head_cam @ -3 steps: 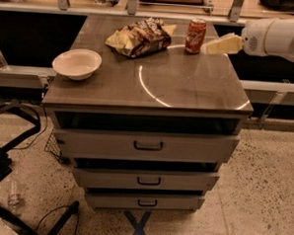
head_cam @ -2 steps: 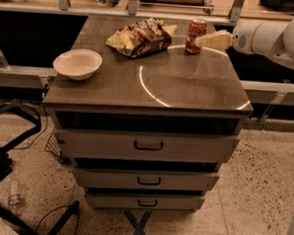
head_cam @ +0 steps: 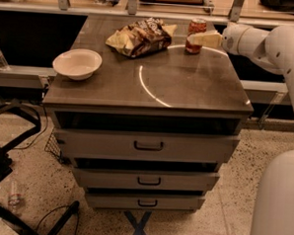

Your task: Place coke can into paper bowl

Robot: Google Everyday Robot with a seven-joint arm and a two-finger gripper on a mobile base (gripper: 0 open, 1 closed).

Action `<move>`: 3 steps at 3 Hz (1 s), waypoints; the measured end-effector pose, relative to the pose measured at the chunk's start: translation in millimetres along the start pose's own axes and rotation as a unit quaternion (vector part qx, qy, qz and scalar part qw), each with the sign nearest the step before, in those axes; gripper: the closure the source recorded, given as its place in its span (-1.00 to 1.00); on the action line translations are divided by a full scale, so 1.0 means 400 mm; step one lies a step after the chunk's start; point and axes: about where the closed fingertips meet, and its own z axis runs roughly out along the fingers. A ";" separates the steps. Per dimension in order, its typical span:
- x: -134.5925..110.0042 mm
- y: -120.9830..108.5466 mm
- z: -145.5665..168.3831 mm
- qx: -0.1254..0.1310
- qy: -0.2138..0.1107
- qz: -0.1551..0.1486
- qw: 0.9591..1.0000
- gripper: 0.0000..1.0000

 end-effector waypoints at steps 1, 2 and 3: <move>0.016 -0.002 0.065 -0.005 0.003 -0.005 1.000 -1.00; 0.022 0.004 0.100 -0.010 0.008 -0.009 1.000 -1.00; 0.014 0.011 0.137 -0.012 0.009 -0.014 1.000 -0.48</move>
Offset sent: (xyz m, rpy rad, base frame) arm 0.0487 0.0259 -0.0139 -0.0379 0.0036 0.0272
